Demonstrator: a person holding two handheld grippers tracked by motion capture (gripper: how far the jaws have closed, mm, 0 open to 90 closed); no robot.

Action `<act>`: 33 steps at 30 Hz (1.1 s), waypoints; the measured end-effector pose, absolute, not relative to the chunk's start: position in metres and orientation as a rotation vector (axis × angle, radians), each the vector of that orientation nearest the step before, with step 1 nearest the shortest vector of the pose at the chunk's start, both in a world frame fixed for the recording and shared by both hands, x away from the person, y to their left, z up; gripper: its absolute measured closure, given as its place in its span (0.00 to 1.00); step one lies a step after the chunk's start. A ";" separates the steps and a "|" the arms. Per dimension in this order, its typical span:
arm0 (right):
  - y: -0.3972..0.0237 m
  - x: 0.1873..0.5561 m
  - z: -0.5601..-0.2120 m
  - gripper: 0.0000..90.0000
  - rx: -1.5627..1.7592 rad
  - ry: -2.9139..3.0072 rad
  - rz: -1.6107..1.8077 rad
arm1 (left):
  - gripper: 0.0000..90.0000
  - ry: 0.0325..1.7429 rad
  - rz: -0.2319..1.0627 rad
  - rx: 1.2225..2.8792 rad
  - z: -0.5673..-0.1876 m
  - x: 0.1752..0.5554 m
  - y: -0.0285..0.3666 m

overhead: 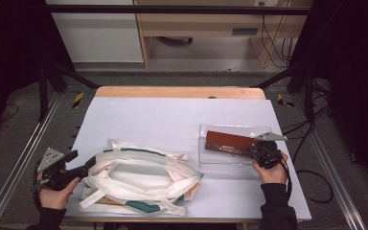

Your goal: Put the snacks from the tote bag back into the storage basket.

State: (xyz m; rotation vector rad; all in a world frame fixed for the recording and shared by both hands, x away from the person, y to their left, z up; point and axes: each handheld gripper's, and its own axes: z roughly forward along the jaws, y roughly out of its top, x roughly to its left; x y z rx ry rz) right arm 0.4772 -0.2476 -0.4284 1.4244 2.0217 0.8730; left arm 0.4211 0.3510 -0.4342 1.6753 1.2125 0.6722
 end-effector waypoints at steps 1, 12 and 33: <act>-0.248 0.477 -0.428 0.99 1.428 2.019 0.876 | 0.24 1.213 0.671 1.676 -0.434 0.421 0.351; -0.247 0.482 -0.428 0.99 1.416 1.994 0.851 | 0.24 1.212 0.671 1.680 -0.434 0.421 0.351; -0.247 0.486 -0.430 0.98 1.411 1.984 0.842 | 0.24 1.211 0.671 1.677 -0.434 0.421 0.352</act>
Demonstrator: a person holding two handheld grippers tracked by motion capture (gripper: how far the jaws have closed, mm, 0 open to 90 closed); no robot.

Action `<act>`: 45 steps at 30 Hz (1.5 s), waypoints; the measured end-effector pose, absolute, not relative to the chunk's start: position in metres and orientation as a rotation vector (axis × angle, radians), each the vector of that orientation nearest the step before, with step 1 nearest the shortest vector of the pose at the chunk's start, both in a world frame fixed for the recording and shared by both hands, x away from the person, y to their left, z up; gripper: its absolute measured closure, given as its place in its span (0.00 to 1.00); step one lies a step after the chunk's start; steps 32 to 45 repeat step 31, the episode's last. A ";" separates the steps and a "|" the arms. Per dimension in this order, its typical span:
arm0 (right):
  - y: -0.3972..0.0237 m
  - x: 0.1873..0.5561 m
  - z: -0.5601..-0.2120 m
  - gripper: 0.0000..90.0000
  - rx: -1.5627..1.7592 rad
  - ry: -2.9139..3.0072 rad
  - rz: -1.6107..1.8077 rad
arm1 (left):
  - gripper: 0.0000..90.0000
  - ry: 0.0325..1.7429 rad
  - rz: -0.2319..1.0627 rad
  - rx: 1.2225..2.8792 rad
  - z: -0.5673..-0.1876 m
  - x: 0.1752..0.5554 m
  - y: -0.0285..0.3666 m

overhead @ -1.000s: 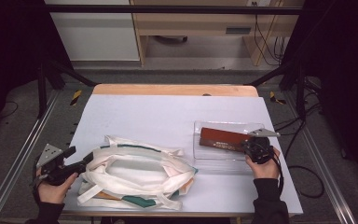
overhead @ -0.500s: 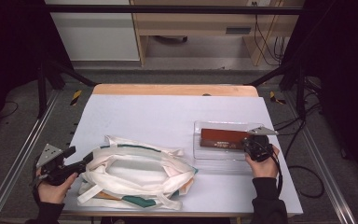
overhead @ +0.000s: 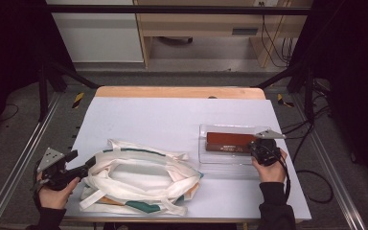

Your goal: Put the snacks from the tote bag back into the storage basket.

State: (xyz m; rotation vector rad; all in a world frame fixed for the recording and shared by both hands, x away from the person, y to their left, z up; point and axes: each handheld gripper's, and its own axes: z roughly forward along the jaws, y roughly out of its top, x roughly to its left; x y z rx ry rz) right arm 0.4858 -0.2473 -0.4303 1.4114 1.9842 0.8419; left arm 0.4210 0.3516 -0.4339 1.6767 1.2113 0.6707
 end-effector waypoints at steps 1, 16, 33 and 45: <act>-0.247 0.486 -0.430 0.98 1.411 1.984 0.842 | 0.24 1.211 0.671 1.677 -0.434 0.421 0.352; -0.244 0.466 -0.410 0.74 1.305 1.930 0.971 | 0.24 1.195 0.677 1.659 -0.429 0.418 0.354; -0.236 0.447 -0.390 0.25 1.219 1.817 1.118 | 0.24 1.187 0.682 1.639 -0.425 0.416 0.359; -0.236 0.447 -0.390 0.25 1.219 1.817 1.118 | 0.24 1.187 0.682 1.639 -0.425 0.416 0.359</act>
